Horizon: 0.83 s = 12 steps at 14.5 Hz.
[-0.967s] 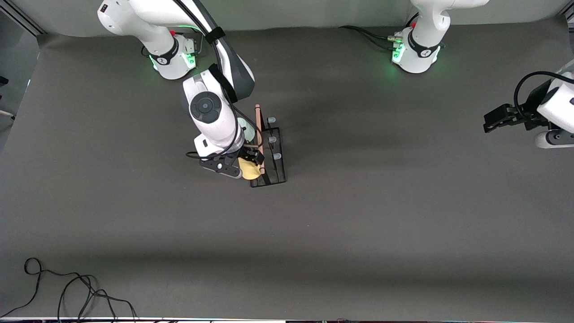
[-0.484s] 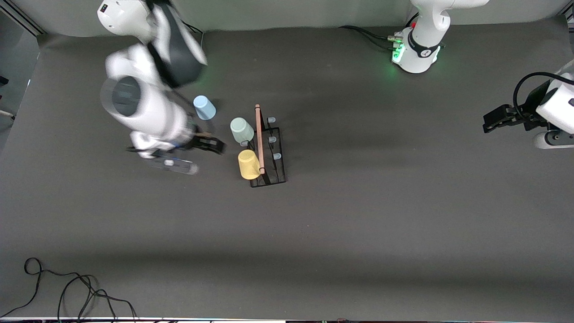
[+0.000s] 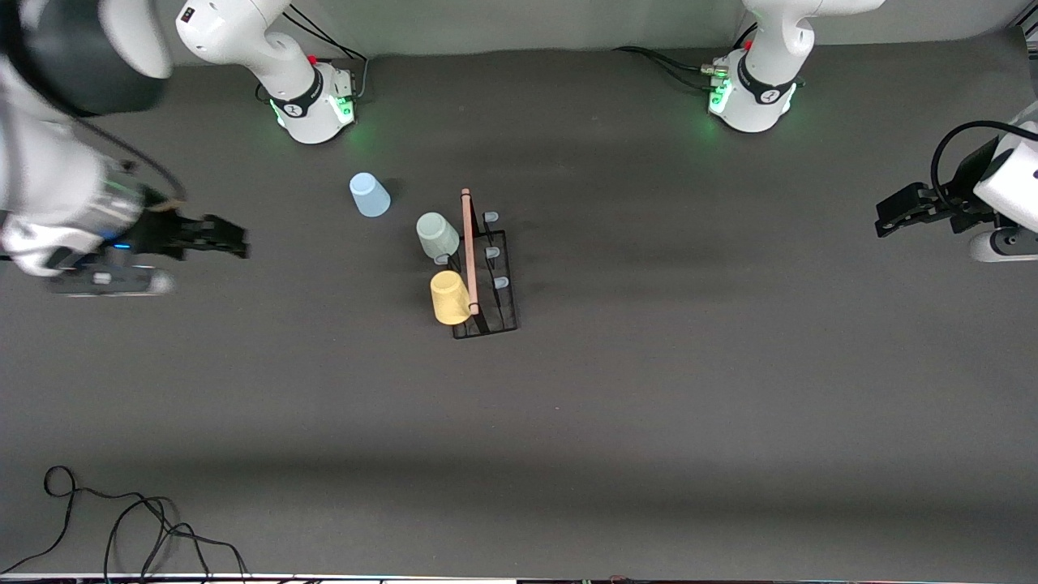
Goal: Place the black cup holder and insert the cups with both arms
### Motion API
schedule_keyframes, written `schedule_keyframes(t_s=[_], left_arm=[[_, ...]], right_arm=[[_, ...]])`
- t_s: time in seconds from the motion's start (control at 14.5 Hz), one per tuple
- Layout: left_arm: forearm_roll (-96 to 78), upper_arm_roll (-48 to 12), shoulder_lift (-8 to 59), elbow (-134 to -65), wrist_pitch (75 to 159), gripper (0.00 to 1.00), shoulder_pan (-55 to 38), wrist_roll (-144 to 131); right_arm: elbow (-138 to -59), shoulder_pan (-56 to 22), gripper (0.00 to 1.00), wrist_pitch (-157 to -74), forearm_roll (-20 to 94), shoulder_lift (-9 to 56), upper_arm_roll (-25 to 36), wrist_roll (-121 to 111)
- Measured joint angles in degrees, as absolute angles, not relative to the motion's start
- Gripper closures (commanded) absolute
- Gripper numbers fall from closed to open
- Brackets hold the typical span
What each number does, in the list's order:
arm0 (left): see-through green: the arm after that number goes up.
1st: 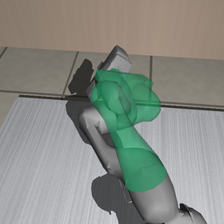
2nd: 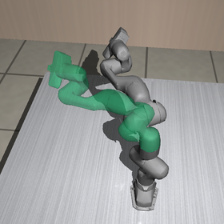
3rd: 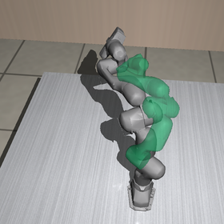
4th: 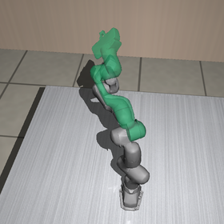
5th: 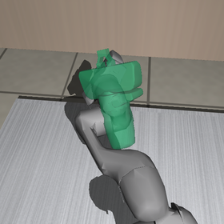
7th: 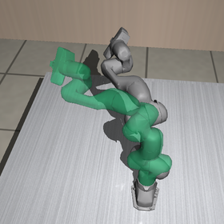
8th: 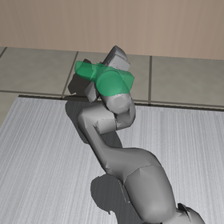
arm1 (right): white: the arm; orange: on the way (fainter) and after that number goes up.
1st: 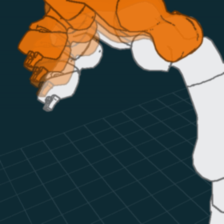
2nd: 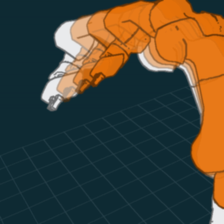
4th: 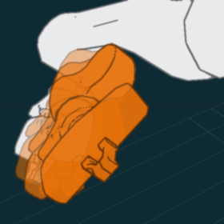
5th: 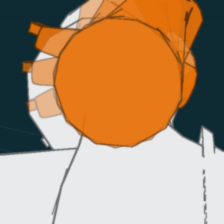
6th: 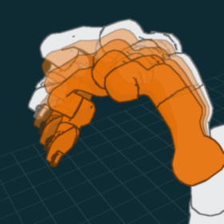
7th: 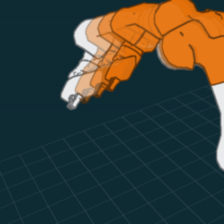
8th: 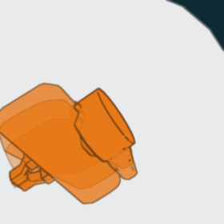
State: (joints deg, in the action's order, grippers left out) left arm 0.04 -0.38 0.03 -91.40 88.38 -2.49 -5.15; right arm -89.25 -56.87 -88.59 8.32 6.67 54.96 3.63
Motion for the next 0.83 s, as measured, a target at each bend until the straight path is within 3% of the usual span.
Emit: schedule_keyframes(t_s=[0.21,0.48,0.83], left_arm=[[0.0,-0.4,0.0,-91.4,88.4,0.00,-2.5,-5.1],[0.0,-0.4,0.0,-91.4,88.4,0.00,-2.5,-5.1],[0.0,-0.4,0.0,-91.4,88.4,0.00,-2.5,-5.1]], right_arm=[[-88.2,-56.8,0.00,-88.7,7.3,6.1,58.4,2.3],[-88.2,-52.9,0.00,-88.7,6.6,6.1,56.4,2.1],[-88.0,-26.5,0.00,-88.4,0.3,5.0,27.6,1.3]])
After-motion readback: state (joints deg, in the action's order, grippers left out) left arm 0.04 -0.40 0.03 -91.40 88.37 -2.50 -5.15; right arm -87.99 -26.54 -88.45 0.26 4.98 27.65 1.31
